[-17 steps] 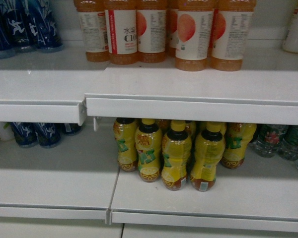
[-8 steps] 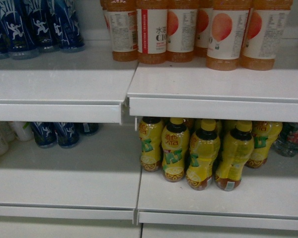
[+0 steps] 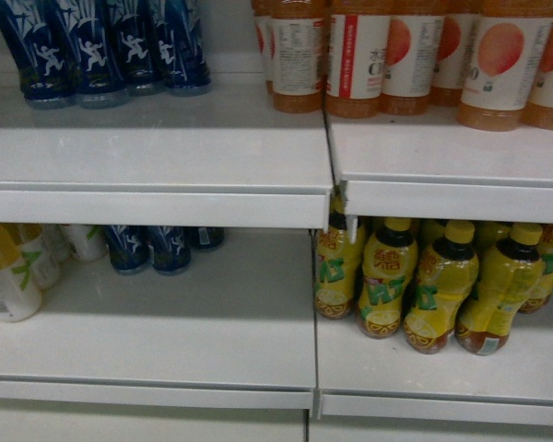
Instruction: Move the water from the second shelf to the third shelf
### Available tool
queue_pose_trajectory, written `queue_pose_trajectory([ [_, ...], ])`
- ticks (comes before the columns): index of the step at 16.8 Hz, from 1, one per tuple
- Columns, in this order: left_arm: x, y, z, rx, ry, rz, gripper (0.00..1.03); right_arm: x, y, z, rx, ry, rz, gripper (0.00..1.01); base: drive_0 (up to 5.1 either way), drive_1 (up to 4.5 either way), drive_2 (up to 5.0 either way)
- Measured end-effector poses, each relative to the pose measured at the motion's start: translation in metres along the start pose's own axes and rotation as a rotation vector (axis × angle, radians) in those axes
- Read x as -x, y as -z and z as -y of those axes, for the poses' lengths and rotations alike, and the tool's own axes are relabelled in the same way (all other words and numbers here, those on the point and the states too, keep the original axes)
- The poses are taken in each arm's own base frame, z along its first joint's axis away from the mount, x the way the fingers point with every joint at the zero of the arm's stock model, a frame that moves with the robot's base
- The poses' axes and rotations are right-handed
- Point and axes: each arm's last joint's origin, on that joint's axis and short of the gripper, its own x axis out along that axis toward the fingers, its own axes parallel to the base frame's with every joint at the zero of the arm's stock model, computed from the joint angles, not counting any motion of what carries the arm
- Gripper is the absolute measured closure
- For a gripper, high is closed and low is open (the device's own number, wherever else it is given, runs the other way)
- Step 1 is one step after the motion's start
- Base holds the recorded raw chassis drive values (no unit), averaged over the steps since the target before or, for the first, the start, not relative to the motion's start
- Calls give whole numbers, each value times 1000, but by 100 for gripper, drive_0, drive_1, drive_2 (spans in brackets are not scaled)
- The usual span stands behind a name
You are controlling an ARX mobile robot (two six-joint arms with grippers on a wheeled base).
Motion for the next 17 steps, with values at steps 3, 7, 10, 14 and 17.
queue_pose_trajectory([
  [3,0,0,0,0,0,-1,5,0,0,0,0,0,3,57,-444,197,197],
  [7,0,0,0,0,0,0,5,0,0,0,0,0,0,57,-427,219,219],
  [10,0,0,0,0,0,-1,5,0,0,0,0,0,-3,57,-429,221,221],
  [14,0,0,0,0,0,0,5,0,0,0,0,0,0,57,-449,215,215],
  [17,0,0,0,0,0,0,5,0,0,0,0,-1,1,57,-454,214,214],
])
